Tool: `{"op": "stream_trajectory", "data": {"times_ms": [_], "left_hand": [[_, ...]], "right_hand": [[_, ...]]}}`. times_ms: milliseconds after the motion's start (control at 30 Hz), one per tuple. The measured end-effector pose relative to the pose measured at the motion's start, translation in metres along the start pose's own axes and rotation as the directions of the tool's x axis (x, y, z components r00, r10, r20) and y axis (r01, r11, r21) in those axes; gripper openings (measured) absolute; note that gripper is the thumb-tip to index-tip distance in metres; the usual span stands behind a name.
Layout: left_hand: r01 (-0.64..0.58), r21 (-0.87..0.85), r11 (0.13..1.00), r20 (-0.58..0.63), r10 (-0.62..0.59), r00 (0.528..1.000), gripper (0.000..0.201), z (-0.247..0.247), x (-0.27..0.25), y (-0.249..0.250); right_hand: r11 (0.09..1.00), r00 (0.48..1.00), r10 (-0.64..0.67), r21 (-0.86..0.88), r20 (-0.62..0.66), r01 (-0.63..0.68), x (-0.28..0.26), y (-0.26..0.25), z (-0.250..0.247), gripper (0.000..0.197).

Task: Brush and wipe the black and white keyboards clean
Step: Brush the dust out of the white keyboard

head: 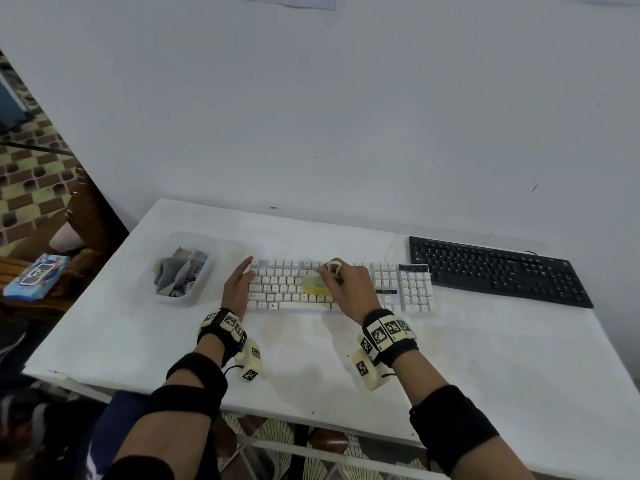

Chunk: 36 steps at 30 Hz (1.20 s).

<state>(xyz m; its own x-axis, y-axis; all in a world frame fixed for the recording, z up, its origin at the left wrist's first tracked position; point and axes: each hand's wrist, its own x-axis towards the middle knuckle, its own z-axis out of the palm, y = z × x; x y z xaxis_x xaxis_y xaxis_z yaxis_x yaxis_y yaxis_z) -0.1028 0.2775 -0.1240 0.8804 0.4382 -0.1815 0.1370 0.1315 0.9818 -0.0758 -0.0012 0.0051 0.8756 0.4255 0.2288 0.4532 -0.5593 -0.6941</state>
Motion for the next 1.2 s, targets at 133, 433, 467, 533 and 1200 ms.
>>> {"op": "stream_trajectory", "data": {"times_ms": [133, 433, 467, 533, 1200], "left_hand": [[0.006, -0.008, 1.0, 0.0, -0.006, 1.0, 0.046, -0.001, 0.003, -0.005], [0.003, -0.027, 1.0, -0.002, -0.003, 1.0, 0.043, 0.0, 0.001, -0.002], [0.007, -0.029, 1.0, -0.002, -0.007, 1.0, 0.043, 0.0, 0.0, -0.001], [0.013, -0.024, 1.0, -0.001, -0.013, 1.0, 0.044, 0.0, 0.0, -0.002], [0.007, -0.003, 1.0, -0.025, -0.007, 1.0, 0.036, 0.001, -0.002, 0.001]], "right_hand": [[0.996, 0.999, 0.023, -0.082, -0.037, -0.026, -0.005, 0.019, -0.013, 0.031], [0.997, 0.998, 0.04, 0.073, -0.058, -0.035, -0.011, 0.016, -0.021, 0.029], [0.997, 0.999, 0.024, 0.078, -0.046, -0.02, -0.013, 0.015, -0.019, 0.027], [1.0, 0.999, -0.015, 0.024, -0.034, 0.016, -0.015, 0.02, -0.021, 0.024], [0.991, 0.976, 0.116, -0.038, -0.182, -0.125, -0.03, 0.066, -0.079, 0.007]]}}
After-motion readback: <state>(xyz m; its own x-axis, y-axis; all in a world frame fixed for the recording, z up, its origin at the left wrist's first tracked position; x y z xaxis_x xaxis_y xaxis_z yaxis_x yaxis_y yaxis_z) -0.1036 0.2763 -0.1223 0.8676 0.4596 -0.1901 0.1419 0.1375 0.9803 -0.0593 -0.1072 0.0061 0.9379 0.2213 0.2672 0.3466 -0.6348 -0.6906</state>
